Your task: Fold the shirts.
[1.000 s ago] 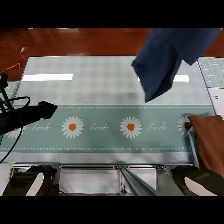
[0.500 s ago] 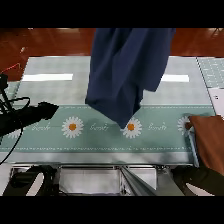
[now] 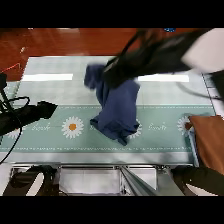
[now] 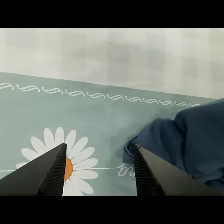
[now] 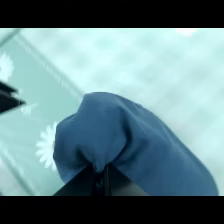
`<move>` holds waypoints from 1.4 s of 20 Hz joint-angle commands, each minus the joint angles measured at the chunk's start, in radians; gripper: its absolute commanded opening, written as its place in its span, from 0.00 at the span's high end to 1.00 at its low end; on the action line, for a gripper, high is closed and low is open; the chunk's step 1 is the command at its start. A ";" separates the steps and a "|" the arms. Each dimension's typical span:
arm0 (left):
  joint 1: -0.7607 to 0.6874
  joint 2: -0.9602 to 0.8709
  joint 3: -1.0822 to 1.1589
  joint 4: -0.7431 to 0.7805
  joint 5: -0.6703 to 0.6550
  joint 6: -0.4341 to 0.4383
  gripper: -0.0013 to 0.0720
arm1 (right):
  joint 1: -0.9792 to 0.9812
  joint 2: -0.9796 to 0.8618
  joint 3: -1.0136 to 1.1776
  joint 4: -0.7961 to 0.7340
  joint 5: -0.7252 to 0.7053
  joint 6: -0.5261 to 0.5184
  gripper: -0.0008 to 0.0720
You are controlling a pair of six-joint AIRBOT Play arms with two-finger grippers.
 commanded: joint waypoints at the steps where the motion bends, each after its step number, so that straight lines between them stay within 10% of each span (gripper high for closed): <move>1: 0.000 0.000 0.000 0.006 0.003 0.009 0.29 | 0.003 -0.096 -0.217 0.236 -0.142 -0.014 0.96; 5: 0.000 0.000 -0.001 -0.003 0.006 0.009 0.29 | 0.003 -0.290 -0.225 0.364 -0.177 -0.033 0.94; 7: 0.000 -0.001 -0.001 -0.012 0.007 0.009 0.29 | 0.003 -0.341 -0.225 0.437 -0.177 -0.070 0.41; 12: 0.001 -0.050 0.000 -0.059 -0.137 -0.004 0.29 | -0.229 -0.235 -0.143 0.418 -0.046 -0.119 0.43; 17: 0.001 -0.120 -0.026 -0.091 -0.283 -0.006 0.29 | -0.635 0.032 -0.294 0.045 0.090 0.032 0.43; 28: -0.002 -0.569 -0.114 -0.526 0.015 0.360 0.29 | -0.884 0.475 -1.168 0.251 0.023 -0.063 0.43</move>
